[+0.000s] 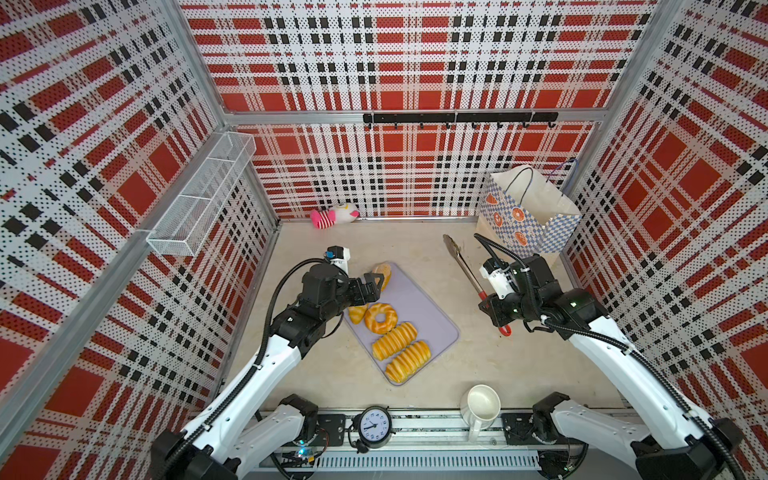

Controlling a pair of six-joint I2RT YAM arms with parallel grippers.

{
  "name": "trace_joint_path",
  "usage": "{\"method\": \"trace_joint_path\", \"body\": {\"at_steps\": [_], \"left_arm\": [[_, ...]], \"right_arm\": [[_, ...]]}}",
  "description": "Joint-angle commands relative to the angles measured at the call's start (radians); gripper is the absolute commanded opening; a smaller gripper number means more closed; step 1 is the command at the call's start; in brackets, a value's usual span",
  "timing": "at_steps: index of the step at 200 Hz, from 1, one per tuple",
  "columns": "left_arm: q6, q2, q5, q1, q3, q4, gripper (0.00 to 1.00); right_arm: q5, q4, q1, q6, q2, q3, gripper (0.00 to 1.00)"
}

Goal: Place the fake bread into the paper bag

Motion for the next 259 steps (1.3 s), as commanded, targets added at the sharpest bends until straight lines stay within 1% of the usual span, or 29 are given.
{"method": "trace_joint_path", "body": {"at_steps": [1,28,45,95,114,124,126,129,149,159,164,187,208,259], "left_arm": [[0.050,-0.001,0.061,0.031,-0.022,0.003,0.98],[0.063,-0.003,0.110,0.072,-0.034,0.007,0.98],[0.065,-0.017,0.123,0.093,-0.057,0.009,0.98],[0.060,-0.049,0.151,0.139,-0.135,0.022,0.98],[0.061,-0.040,0.154,0.152,-0.142,0.024,0.98],[0.065,-0.034,0.167,0.152,-0.141,0.024,0.98],[0.065,-0.033,0.168,0.177,-0.141,0.024,0.98],[0.066,-0.032,0.171,0.188,-0.142,0.024,0.98],[0.071,-0.026,0.191,0.210,-0.153,0.018,0.98],[0.072,-0.027,0.194,0.211,-0.157,0.014,0.98],[0.073,-0.026,0.198,0.211,-0.158,0.014,0.98],[0.074,-0.035,0.202,0.209,-0.161,0.014,0.98],[0.074,-0.040,0.199,0.209,-0.164,0.014,0.98],[0.071,-0.027,0.178,0.198,-0.165,0.007,0.98]], "right_arm": [[-0.161,0.083,0.006,0.121,0.046,0.002,0.06],[-0.256,0.171,0.006,0.219,0.061,-0.034,0.07],[-0.304,0.199,0.006,0.262,0.094,-0.040,0.10],[-0.368,0.277,0.012,0.343,0.200,-0.053,0.15],[-0.363,0.297,0.035,0.361,0.238,-0.049,0.17],[-0.358,0.309,0.056,0.370,0.255,-0.045,0.20],[-0.356,0.311,0.059,0.371,0.259,-0.044,0.20],[-0.355,0.315,0.066,0.374,0.264,-0.043,0.21],[-0.346,0.345,0.101,0.392,0.298,-0.041,0.23],[-0.347,0.361,0.111,0.392,0.316,-0.040,0.24],[-0.344,0.368,0.116,0.425,0.324,-0.040,0.24],[-0.342,0.399,0.134,0.450,0.355,-0.029,0.24],[-0.328,0.436,0.150,0.485,0.362,-0.026,0.26],[-0.315,0.543,0.161,0.600,0.372,-0.062,0.28]]}}
